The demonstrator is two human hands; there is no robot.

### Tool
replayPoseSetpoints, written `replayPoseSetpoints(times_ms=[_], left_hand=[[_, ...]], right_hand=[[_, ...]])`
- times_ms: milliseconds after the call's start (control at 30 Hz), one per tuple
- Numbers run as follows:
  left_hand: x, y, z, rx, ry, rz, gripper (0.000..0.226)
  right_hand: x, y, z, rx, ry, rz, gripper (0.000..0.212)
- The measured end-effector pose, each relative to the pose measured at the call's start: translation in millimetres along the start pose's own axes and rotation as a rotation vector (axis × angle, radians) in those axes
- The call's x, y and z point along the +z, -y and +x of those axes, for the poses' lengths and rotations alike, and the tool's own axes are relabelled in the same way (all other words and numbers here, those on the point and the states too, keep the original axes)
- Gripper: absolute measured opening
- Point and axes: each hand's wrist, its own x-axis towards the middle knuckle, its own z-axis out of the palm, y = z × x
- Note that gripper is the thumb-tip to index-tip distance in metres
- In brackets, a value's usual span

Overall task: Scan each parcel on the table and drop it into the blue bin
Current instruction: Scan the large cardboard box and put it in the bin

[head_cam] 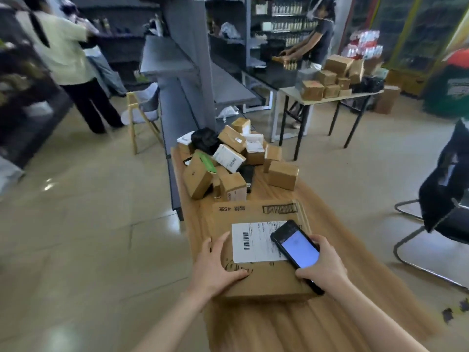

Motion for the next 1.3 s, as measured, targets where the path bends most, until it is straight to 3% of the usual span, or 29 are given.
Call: replayPoseSetpoints(times_ms=[333, 667, 933, 1167, 1300], left_hand=[[-89.8, 97.7, -172.1, -0.397, -0.413, -0.109, 0.106], [-118.2, 193.4, -433.1, -0.843, -0.825, -0.182, 0.102], [-79.7, 238.8, -656.5, -1.191, -1.038, -0.216, 0.097], [-17.2, 273.3, -769.2, -1.387, -1.077, -0.362, 0.104], [26.5, 292.6, -804.2, -1.501, -1.031, -0.453, 0.105]], right_hand=[[115.7, 110.5, -74.9, -0.477, 0.394, -0.106, 0.096], [271.4, 185.7, -276.7, -0.874, 0.885, -0.23, 0.092], [377.9, 153.0, -482.6, -1.105, 1.171, -0.459, 0.097], [449.1, 94.5, -591.8, -1.161, 1.313, -0.698, 0.102], [481.0, 52.1, -623.5, -1.094, 1.397, -0.773, 0.098]])
